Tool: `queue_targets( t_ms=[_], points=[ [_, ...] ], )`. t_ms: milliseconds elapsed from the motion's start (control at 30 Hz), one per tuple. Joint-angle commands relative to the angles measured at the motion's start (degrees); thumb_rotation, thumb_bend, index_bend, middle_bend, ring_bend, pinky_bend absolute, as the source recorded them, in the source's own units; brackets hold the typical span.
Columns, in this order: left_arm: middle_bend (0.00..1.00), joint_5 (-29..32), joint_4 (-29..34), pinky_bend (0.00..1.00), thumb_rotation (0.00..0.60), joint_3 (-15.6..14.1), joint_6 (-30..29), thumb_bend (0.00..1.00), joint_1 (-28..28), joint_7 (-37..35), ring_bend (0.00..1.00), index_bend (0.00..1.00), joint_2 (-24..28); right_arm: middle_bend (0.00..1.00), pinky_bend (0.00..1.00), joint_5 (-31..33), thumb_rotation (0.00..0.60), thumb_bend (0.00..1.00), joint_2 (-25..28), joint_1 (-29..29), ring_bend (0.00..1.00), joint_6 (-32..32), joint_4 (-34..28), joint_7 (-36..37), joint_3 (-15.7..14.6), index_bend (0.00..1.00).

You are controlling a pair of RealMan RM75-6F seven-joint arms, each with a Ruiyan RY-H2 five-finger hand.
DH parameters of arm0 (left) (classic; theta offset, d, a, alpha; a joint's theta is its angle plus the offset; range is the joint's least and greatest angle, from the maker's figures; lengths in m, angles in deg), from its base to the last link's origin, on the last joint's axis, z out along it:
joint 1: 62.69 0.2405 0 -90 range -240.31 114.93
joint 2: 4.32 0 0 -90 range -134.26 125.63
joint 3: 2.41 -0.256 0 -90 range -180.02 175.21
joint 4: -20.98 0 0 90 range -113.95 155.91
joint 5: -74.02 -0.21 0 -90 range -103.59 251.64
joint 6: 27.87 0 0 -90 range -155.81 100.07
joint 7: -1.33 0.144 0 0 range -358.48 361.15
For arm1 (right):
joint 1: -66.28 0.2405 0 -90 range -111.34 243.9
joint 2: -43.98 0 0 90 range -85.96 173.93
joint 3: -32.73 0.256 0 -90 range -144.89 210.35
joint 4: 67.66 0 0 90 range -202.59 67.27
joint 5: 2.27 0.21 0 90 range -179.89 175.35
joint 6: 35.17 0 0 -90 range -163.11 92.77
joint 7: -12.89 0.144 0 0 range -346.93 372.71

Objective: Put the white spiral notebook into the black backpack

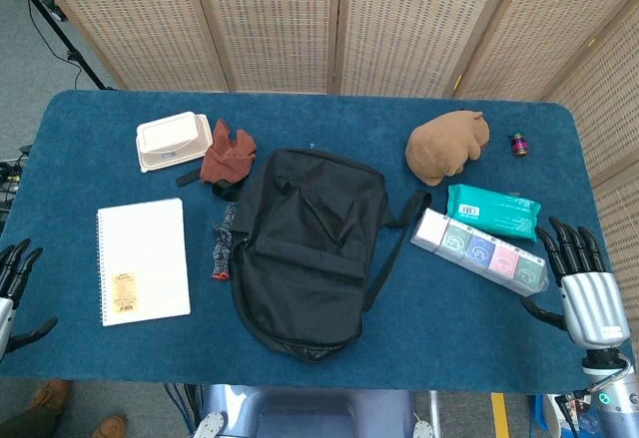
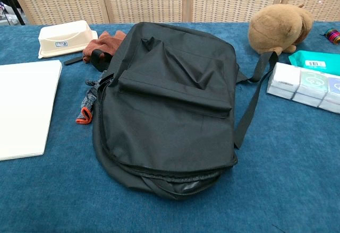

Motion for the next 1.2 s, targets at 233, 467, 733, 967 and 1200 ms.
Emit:
queue_targets(
  t_ms=[233, 467, 733, 967, 1200],
  points=[
    [0.00, -0.8, -3.7, 0.00, 0.600, -0.8, 2.0, 0.00, -1.2, 0.0, 0.00, 0.00, -2.2, 0.00, 0.00, -0.2, 0.600, 0.00, 0.2, -0.2, 0.00, -0.2, -0.3, 0.6, -0.2, 0.00],
    [0.00, -2.4, -14.2, 0.00, 0.600, -1.9, 5.0, 0.00, -3.4, -2.1, 0.00, 0.00, -6.6, 0.00, 0.00, 0.4, 0.600, 0.00, 0.4, -0.1, 0.00, 0.1, -0.6, 1.2, 0.0, 0.00],
    [0.00, -4.4, -29.4, 0.00, 0.600, -5.1, 8.8, 0.00, -4.8, -7.3, 0.00, 0.00, -13.6, 0.00, 0.00, 1.2, 0.600, 0.00, 0.1, 0.3, 0.00, 1.2, -0.7, 1.2, 0.1, 0.00],
    [0.00, -6.3, -34.9, 0.00, 0.600, -7.2, 8.7, 0.00, -5.2, -8.0, 0.00, 0.00, -17.4, 0.00, 0.00, 1.3, 0.600, 0.00, 0.0, 0.6, 0.00, 2.0, -0.7, 1.2, 0.1, 0.00],
    [0.00, -7.1, -34.7, 0.00, 0.600, -7.6, 8.4, 0.00, -6.2, -6.7, 0.00, 0.00, -19.3, 0.00, 0.00, 1.5, 0.600, 0.00, 0.3, 0.6, 0.00, 2.0, -0.8, 1.9, 0.2, 0.00]
  ],
)
